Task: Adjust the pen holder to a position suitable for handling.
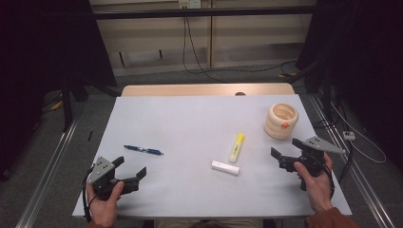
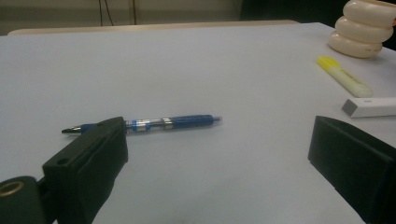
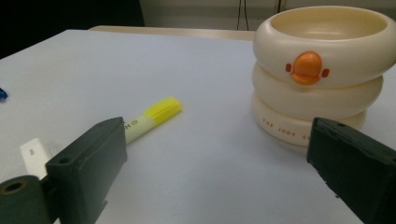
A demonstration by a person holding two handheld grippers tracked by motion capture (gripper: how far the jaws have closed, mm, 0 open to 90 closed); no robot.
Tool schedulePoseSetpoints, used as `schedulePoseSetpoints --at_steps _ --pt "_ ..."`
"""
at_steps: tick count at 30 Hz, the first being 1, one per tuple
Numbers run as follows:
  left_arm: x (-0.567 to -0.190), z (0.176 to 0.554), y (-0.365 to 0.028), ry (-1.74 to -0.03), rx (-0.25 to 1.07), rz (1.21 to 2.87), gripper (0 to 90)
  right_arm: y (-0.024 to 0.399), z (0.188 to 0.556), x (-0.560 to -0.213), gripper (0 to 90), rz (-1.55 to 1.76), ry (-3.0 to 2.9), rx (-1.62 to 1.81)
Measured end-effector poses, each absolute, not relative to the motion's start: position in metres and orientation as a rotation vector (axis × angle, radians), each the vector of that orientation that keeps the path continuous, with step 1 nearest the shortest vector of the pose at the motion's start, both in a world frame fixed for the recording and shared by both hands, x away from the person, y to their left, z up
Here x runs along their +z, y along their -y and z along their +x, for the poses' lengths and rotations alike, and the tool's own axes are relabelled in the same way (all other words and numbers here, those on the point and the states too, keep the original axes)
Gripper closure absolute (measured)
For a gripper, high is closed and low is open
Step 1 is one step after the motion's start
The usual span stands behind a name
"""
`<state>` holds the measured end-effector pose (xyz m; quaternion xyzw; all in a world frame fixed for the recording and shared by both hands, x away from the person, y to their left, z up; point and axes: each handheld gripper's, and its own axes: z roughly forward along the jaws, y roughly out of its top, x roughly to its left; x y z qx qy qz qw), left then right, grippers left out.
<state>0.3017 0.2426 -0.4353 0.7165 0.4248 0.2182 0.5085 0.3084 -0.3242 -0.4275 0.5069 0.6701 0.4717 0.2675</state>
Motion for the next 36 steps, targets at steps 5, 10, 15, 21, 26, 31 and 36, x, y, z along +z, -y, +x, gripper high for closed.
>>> schedulePoseSetpoints --at_steps 5,10,15,21,26,31,36 --pt "-0.435 0.301 -0.240 -1.012 0.527 1.736 4.8 0.338 0.320 -0.411 4.7 1.375 -1.775 1.248" --pt "-0.437 0.306 -0.238 -1.016 0.514 1.743 4.8 0.347 0.330 -0.403 4.9 1.397 -1.804 1.219" --pt "-0.438 0.309 -0.235 -1.010 0.506 1.751 5.1 0.355 0.341 -0.399 5.3 1.415 -1.790 1.189" --pt "-0.437 0.308 -0.231 -1.001 0.512 1.761 5.3 0.360 0.361 -0.382 7.8 1.395 -1.834 1.168" --pt "-0.436 0.304 -0.235 -0.994 0.522 1.763 5.3 0.365 0.378 -0.374 8.8 1.387 -1.871 1.129" --pt "-0.437 0.305 -0.237 -1.004 0.516 1.750 5.3 0.375 0.400 -0.374 7.4 1.415 -1.865 1.116" --pt "-0.437 0.304 -0.236 -0.996 0.505 1.749 5.3 0.380 0.410 -0.380 16.1 1.450 -1.827 1.144"
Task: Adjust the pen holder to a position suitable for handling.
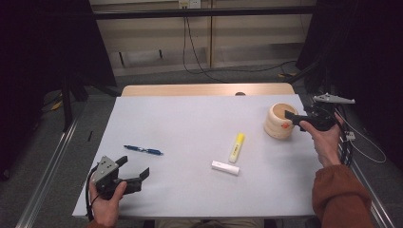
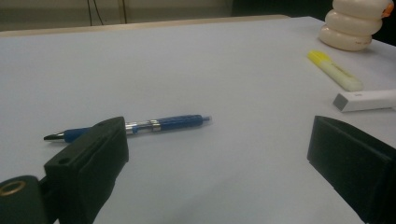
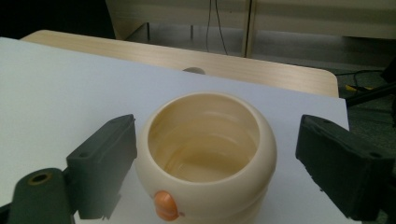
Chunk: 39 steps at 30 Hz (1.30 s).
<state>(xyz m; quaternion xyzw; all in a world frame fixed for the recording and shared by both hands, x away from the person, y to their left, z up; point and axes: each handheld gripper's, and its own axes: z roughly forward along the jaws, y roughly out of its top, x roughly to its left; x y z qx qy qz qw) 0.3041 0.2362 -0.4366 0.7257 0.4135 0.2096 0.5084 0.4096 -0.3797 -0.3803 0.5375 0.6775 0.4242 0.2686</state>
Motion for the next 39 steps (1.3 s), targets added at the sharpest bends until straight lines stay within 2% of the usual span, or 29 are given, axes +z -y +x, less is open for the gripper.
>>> schedulePoseSetpoints --at_steps 3,17,23,25,30,36,39 --pt "-0.437 0.303 -0.237 -1.001 0.509 1.757 5.3 0.379 0.413 -0.382 16.7 1.447 -1.823 1.132" --pt "-0.438 0.301 -0.242 -1.023 0.501 1.743 5.2 0.391 0.450 -0.379 40.3 1.527 -1.950 1.061" --pt "-0.439 0.301 -0.242 -1.024 0.488 1.742 5.2 0.391 0.458 -0.385 46.4 1.537 -1.978 1.017" --pt "-0.439 0.301 -0.242 -1.023 0.486 1.744 5.2 0.391 0.461 -0.389 53.6 1.535 -1.986 0.985" --pt "-0.439 0.302 -0.241 -1.020 0.483 1.749 5.2 0.392 0.466 -0.395 62.3 1.537 -1.978 0.955" --pt "-0.440 0.304 -0.241 -1.023 0.488 1.751 5.2 0.389 0.471 -0.400 61.3 1.530 -1.983 0.959" --pt "-0.439 0.304 -0.241 -1.021 0.485 1.752 5.2 0.392 0.471 -0.400 65.1 1.536 -1.982 0.960"
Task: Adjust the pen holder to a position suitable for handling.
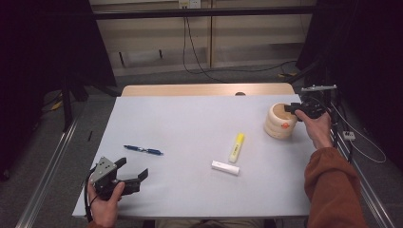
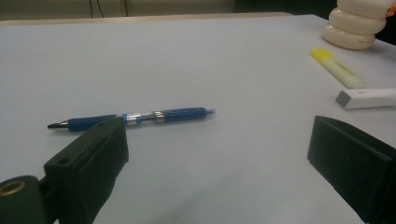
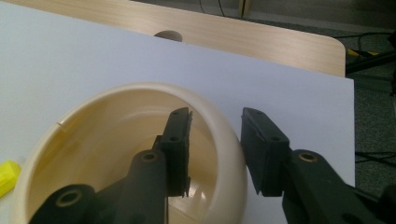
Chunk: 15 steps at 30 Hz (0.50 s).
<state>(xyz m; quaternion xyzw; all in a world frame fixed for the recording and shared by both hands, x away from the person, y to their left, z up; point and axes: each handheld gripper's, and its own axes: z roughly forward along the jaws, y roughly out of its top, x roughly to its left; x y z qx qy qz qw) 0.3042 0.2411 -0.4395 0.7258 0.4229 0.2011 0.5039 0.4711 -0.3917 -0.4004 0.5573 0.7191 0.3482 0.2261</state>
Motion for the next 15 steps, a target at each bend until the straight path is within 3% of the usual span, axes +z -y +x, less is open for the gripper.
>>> schedulePoseSetpoints --at_steps 15 --pt "-0.4415 0.3072 -0.2427 -1.041 0.478 1.749 5.2 0.3951 0.4735 -0.4054 74.0 1.550 -2.004 0.933"
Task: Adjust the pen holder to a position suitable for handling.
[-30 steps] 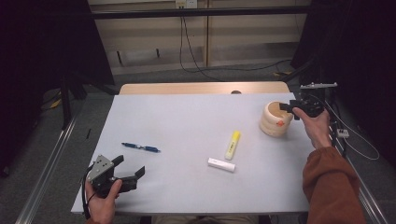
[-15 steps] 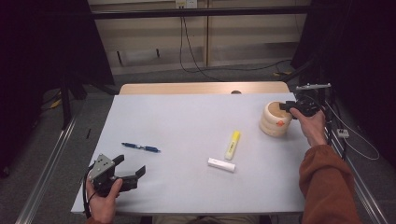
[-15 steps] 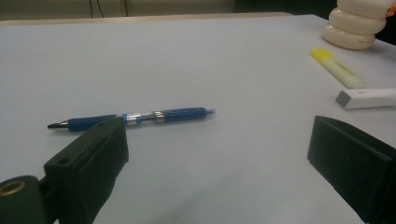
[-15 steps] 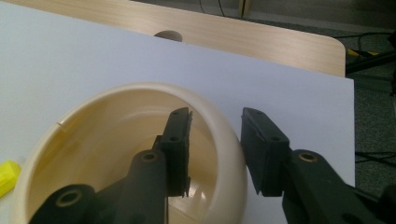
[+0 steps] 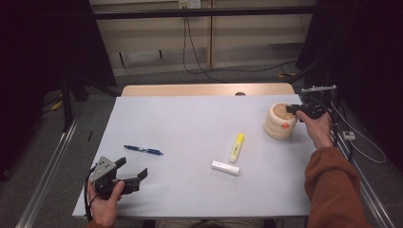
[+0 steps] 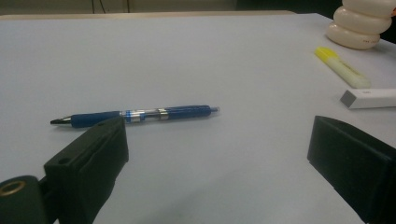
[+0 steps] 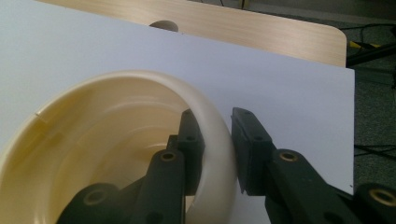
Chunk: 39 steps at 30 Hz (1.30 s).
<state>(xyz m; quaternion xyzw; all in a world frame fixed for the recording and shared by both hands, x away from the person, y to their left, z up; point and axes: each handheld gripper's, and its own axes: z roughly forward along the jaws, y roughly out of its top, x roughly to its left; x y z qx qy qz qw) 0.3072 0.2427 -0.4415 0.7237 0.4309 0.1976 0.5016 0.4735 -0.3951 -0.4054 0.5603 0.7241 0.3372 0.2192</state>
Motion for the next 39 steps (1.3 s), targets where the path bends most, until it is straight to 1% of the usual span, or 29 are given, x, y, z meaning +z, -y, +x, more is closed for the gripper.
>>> schedulePoseSetpoints --at_steps 12,21,27,39 --pt "-0.442 0.307 -0.242 -1.048 0.469 1.752 5.2 0.396 0.468 -0.401 73.9 1.591 -1.980 0.975" --pt "-0.443 0.306 -0.241 -1.069 0.456 1.762 5.2 0.388 0.460 -0.386 74.0 1.539 -1.970 1.017" --pt "-0.441 0.303 -0.243 -1.069 0.477 1.757 5.2 0.383 0.453 -0.378 74.0 1.520 -2.001 1.047" --pt "-0.440 0.303 -0.241 -1.051 0.479 1.771 5.2 0.356 0.441 -0.356 74.8 1.477 -2.026 1.099"
